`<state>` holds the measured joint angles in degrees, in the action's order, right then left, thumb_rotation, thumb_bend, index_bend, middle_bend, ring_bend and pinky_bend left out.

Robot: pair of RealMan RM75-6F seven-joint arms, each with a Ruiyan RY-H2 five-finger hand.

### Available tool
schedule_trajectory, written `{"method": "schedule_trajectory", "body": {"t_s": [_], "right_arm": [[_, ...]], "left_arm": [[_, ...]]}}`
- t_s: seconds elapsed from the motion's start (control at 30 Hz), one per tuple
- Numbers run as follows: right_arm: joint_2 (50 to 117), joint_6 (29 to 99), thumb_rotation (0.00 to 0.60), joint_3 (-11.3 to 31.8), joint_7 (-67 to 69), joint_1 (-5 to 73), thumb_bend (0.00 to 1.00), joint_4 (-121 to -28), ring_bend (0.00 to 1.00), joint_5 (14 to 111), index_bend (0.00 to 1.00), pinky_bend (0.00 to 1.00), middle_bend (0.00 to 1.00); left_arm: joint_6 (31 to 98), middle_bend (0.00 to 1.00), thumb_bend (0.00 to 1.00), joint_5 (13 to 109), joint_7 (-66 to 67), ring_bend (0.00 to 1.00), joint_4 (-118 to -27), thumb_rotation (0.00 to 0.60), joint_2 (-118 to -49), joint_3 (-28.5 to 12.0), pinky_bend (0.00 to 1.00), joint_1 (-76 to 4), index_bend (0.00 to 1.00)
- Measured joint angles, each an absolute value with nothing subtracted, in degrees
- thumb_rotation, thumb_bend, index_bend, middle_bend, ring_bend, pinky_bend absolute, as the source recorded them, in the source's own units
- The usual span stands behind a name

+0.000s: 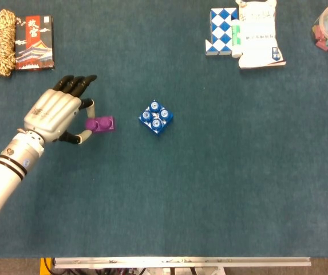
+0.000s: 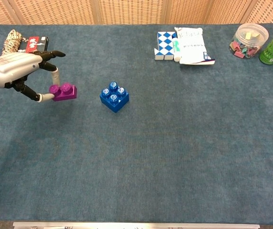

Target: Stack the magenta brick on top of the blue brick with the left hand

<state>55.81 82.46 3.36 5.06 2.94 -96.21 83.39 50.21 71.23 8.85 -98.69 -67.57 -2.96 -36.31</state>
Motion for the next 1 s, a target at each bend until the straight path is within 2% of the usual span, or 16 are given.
{"method": "schedule_trajectory", "body": {"t_s": [0.4,0.6,0.87,1.0], "right_arm": [[55.5,82.3,0.600,3.4,5.7,2.9,0.34,-96.2,0.26,83.2,0.38,0.40,0.30],[55.3,82.3,0.600,3.5,5.8,2.9,0.34,-96.3,0.26,83.0,0.38,0.40,0.30],[55.0,81.9,0.600,3.5,6.6,2.9,0.34,-96.2,0.26,82.7,0.38,0.40,0.30],[54.7,82.0,0.600,3.7,7.5,2.8,0.34,-96.0,0.26,82.5,0.38,0.40,0.30]], "left_arm": [[49.5,0.00,0.32,57.1,18.7,0.00,-108.2,0.600,-65.9,-5.1,0.04,-40.3,0.51],[51.7,0.00,0.32,51.9,23.7,0.00,-109.4,0.600,-67.6,-5.7,0.04,-42.6,0.52],[57.9,0.00,0.33,43.0,32.1,0.00,-110.4,0.600,-71.9,-6.3,0.04,-46.1,0.52],[58.6,0.00,0.33,40.7,32.8,0.00,-110.5,0.600,-73.4,-6.9,0.04,-47.4,0.53]]}}
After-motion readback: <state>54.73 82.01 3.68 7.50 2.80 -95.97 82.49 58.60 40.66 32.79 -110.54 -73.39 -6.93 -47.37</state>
